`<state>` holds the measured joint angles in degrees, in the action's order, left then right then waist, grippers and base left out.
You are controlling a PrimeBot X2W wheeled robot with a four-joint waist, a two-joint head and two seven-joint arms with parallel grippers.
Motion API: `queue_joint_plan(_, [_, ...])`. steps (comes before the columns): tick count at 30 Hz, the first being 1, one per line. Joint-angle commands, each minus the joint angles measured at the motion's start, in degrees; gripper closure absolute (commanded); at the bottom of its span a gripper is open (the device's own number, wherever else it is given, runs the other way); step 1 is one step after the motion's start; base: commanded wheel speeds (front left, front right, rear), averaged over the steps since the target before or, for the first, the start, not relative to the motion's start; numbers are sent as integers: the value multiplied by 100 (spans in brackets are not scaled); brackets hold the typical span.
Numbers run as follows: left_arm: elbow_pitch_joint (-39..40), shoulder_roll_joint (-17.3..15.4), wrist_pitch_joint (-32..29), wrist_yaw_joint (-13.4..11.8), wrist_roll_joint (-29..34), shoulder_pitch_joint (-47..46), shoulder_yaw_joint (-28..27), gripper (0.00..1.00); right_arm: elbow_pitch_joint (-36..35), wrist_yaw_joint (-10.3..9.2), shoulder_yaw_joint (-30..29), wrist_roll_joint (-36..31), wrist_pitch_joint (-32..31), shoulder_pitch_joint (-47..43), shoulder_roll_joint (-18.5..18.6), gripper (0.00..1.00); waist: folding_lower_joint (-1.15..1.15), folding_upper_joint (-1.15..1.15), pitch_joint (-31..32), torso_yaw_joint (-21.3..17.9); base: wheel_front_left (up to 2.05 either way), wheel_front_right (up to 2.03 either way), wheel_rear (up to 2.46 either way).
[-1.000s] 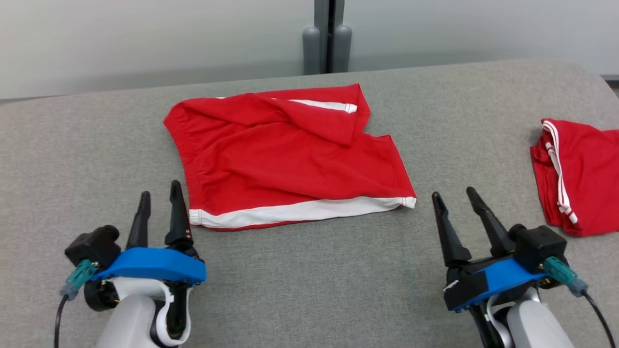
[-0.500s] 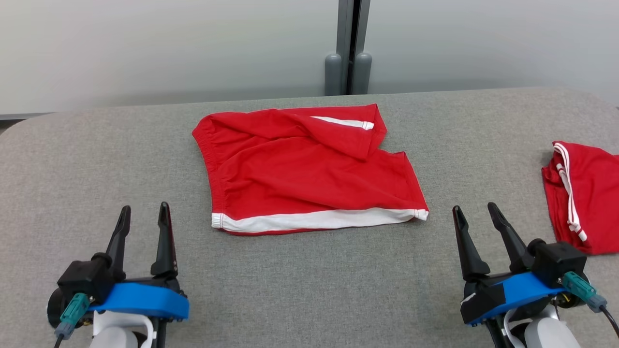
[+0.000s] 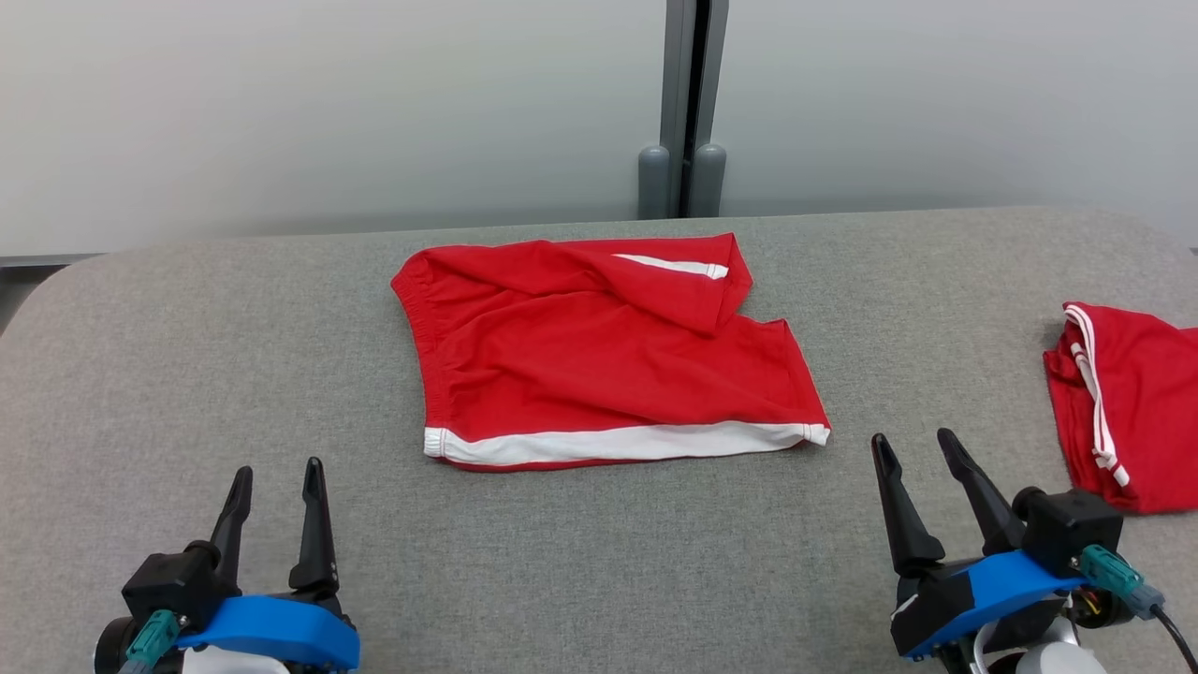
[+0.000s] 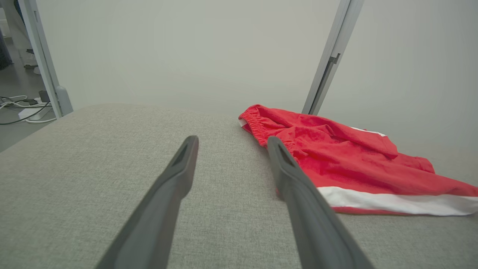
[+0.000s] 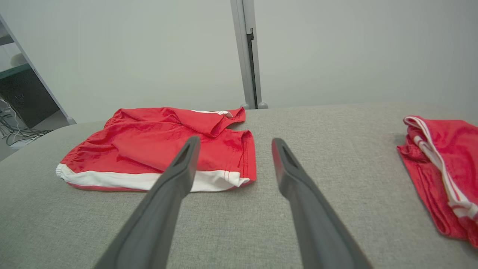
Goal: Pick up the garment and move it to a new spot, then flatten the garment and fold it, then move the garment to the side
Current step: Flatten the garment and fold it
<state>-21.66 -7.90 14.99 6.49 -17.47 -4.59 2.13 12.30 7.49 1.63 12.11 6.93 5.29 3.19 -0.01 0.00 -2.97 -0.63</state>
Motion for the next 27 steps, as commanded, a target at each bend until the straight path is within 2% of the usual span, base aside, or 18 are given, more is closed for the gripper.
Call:
queue_joint_plan(1, [-17, 24, 25, 18, 25, 37, -40, 0, 11, 0, -13, 10, -12, -106, -6, 0, 1, 0, 18, -13, 0, 0, 0])
queue_joint_plan(20, [-134, 44, 25, 96, 97, -136, 5, 0, 16, 0, 73, 54, 18, -10, -27, 0, 1, 0, -91, -65, 0, 0, 0])
queue_joint_plan(27, [-434, 45, -5, 108, 34, -348, 300, 0, 26, 0, 159, 77, 29, 73, -29, 0, 1, 0, -202, -129, 0, 0, 0])
